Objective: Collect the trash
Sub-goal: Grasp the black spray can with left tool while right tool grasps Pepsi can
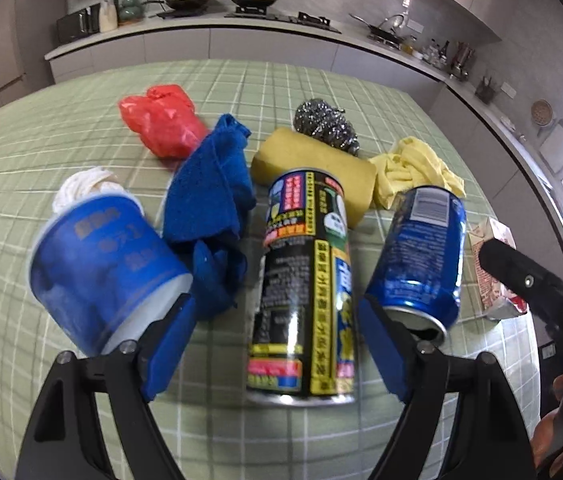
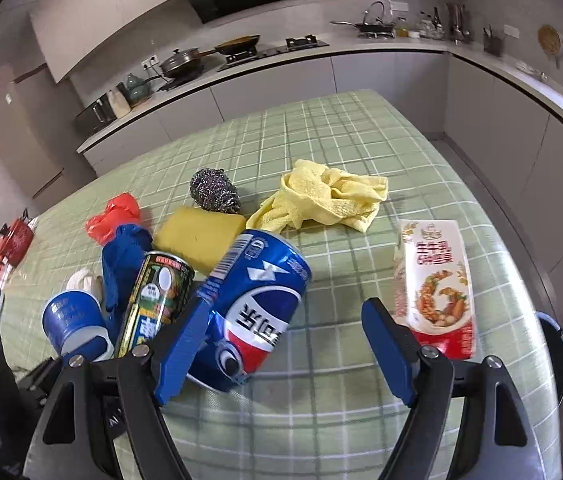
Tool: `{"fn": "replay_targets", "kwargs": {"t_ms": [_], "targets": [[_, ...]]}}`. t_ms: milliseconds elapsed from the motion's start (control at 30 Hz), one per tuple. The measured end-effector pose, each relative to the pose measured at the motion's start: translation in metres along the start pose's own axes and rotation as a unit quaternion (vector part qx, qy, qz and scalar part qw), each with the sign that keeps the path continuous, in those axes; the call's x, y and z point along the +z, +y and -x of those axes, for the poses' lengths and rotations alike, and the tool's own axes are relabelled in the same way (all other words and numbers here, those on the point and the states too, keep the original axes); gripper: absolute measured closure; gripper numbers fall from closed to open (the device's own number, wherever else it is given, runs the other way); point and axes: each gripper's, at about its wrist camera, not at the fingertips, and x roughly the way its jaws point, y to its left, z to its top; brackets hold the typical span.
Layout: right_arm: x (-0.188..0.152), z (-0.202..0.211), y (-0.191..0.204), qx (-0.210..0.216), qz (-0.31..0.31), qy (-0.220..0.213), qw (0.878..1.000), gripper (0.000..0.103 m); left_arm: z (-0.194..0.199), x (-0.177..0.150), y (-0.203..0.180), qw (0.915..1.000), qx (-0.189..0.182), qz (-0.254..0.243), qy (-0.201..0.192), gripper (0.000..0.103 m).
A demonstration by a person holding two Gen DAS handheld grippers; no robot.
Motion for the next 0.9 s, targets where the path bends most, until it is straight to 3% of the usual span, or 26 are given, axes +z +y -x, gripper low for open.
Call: {"fn": "replay_targets", "kwargs": {"t_ms": [100,167,200,367,600,633,700,900], "targets": [[0.002,-0.01,0.009,-0.007,-0.005,0.005,1.0,0.022,0.0,0.0,0.006,0.9998,-0.017,-0.006,0.0,0.029],[0.004,-0.018,0.015,-0.009,-0.011,0.012,1.0,0.022,0.0,0.0,0.01,0.9997,-0.022,-0.01,0.001,0.044],[0.004,-0.022,0.018,-0.01,-0.012,0.015,1.0,0.022,-0.001,0.0,0.012,0.9997,-0.024,-0.011,0.002,0.046],[0.002,-0.041,0.029,-0.022,-0.015,0.034,0.999,0.022,0.002,-0.002,0.018,0.9992,-0.038,-0.016,0.001,0.046],[-0.005,-0.062,0.023,0.002,-0.04,0.072,0.997,0.022,-0.003,0.002,0.021,0.9986,-0.048,-0.013,0.018,0.046],[-0.006,-0.064,0.021,0.005,-0.036,0.076,0.996,0.024,-0.004,0.003,0.02,0.9986,-0.048,-0.013,0.018,0.046],[-0.008,-0.064,0.02,0.007,-0.025,0.079,0.997,0.038,-0.006,0.004,0.019,0.9985,-0.049,-0.012,0.022,0.046],[-0.009,-0.056,0.01,-0.002,-0.002,0.076,0.997,0.038,-0.014,0.008,0.013,0.998,-0.055,0.003,0.03,0.036]]}}
